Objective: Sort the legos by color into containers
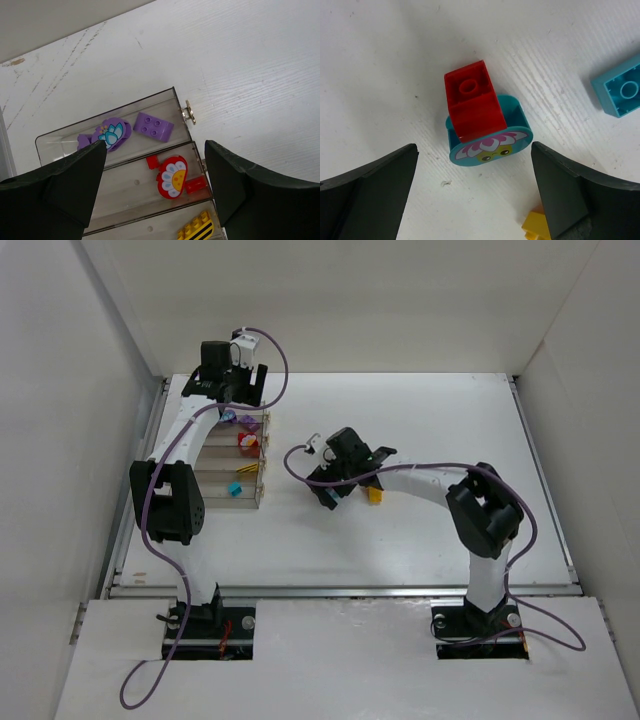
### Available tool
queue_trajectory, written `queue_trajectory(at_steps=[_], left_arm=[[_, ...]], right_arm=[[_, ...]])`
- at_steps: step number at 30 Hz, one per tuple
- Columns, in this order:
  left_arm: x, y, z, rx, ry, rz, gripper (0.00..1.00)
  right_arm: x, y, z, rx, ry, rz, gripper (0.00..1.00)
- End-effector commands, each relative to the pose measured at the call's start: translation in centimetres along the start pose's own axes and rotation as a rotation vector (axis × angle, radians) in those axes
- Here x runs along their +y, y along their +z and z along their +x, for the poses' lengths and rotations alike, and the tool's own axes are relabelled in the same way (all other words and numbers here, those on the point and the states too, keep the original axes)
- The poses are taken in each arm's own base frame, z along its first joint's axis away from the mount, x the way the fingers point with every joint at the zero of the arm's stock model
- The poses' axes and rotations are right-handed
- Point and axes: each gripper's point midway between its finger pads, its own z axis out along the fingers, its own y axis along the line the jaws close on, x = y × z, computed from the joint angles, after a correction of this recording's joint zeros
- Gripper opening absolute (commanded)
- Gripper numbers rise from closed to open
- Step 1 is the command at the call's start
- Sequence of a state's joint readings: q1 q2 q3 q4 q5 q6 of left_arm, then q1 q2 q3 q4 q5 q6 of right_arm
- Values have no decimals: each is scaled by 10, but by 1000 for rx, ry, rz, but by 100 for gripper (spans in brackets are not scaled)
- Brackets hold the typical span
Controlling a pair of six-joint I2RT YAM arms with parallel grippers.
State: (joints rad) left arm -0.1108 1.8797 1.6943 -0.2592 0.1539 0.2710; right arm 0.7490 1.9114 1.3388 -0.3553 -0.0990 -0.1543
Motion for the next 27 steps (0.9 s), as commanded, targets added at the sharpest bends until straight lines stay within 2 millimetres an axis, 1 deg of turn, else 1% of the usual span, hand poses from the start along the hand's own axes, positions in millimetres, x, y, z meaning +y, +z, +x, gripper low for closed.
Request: queue_trajectory(at_steps=[1, 3, 4, 6, 8, 9, 12, 14, 15, 16, 17, 19, 21, 22, 23, 24, 25, 26, 27], left_arm=[[-3, -20, -24, -71, 6, 9, 77], [-3, -20, -24, -71, 6, 9, 77], [-3, -20, -24, -71, 6, 9, 77], [-3, -20, -24, -71, 6, 9, 77], [-3, -20, -24, -71, 6, 9, 77], [-2, -23, -28, -80, 7, 7, 77], [-1, -23, -27, -79, 6, -2, 77], [-1, -23, -27, -79, 6, -2, 77], [-1, -23, -27, -79, 6, -2, 77], [-1, -23, -27, -79, 6, -2, 77], [-1, -23, -27, -79, 6, -2, 77], [-1, -23, -27, -79, 6, -2, 77], [0, -23, -27, -79, 15, -2, 77], [-1, -22, -23, -70, 14, 0, 77], [-1, -22, -23, -70, 14, 0, 77], [-1, -22, -23, -70, 14, 0, 77], [-2, -22, -21, -59, 13, 2, 77], [-3, -22, -21, -61, 14, 12, 77], [-3, -26, -24, -70, 15, 10, 77]], right_arm=[[-4, -6, -29, -121, -17, -18, 100], [-6, -3, -26, -114, -9, -26, 100], [-11, 2, -24, -105, 0, -20, 98], [-12, 5, -25, -102, -8, -20, 95], [-11, 9, -22, -93, -7, -31, 95], [-13, 9, -21, -95, -1, -39, 95], [-12, 11, -26, -107, -3, -46, 95], [-12, 15, -22, -96, -1, -48, 94], [-11, 18, -26, -105, -3, -56, 92], [-11, 21, -23, -96, -1, -57, 91], [-12, 20, -27, -105, -3, -56, 88], [-11, 20, -27, -105, 9, -56, 77], [-11, 20, -27, -105, 9, -56, 71], [-11, 22, -23, -102, 10, -57, 60], [-9, 18, -27, -114, 8, -64, 52], [-9, 19, -23, -105, 9, -66, 44], [-9, 15, -29, -125, 6, -62, 35], [-10, 16, -23, -112, 8, -54, 22], [-10, 13, -22, -114, 8, -53, 18]])
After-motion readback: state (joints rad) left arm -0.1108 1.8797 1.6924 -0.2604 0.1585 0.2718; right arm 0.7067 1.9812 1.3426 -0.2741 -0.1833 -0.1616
